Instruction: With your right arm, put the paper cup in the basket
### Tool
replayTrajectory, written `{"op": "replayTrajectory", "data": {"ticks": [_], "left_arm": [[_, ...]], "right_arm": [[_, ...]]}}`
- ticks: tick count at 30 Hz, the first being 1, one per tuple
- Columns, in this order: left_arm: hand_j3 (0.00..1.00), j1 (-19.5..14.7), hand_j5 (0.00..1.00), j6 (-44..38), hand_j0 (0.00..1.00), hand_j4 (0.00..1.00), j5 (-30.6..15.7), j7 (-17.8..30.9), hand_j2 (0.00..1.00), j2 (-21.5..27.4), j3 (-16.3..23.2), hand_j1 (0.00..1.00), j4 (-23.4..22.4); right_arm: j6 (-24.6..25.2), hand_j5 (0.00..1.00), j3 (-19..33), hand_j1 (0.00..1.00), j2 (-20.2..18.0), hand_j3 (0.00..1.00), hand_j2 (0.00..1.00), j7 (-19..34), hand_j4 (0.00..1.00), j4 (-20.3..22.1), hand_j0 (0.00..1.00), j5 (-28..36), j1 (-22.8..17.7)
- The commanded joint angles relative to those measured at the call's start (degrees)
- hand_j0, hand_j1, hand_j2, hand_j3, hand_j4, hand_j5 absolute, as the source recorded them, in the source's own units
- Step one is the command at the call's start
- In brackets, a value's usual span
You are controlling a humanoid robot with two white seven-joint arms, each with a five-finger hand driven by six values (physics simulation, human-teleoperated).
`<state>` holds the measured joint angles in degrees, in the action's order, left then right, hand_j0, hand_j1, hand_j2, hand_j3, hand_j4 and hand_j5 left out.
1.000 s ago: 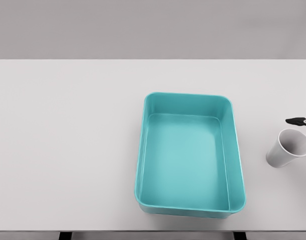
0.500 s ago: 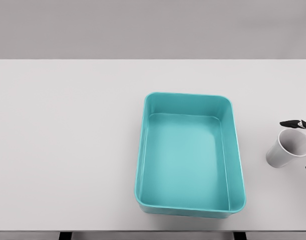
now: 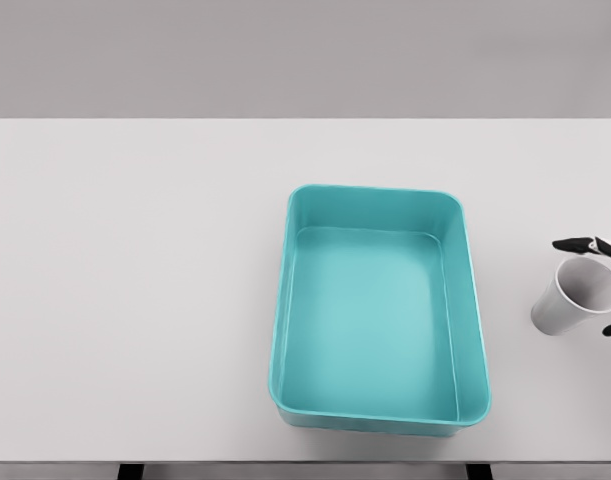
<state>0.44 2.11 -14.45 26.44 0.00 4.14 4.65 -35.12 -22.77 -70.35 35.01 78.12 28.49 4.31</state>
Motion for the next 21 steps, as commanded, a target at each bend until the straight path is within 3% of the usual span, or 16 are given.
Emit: {"op": "replayTrajectory", "data": {"ticks": [1,21], "left_arm": [[1.00,0.0,1.00,0.0,1.00,1.00,0.0,0.0,1.00,0.0,0.0,1.00,0.0],[1.00,0.0,1.00,0.0,1.00,1.00,0.0,0.0,1.00,0.0,0.0,1.00,0.0]], "right_arm": [[0.1,1.00,0.0,1.00,0.3,1.00,1.00,0.0,1.00,0.2,1.00,0.4,0.0],[0.1,1.00,-0.4,1.00,0.8,1.00,1.00,0.0,1.00,1.5,1.00,0.4,-0.1]]}}
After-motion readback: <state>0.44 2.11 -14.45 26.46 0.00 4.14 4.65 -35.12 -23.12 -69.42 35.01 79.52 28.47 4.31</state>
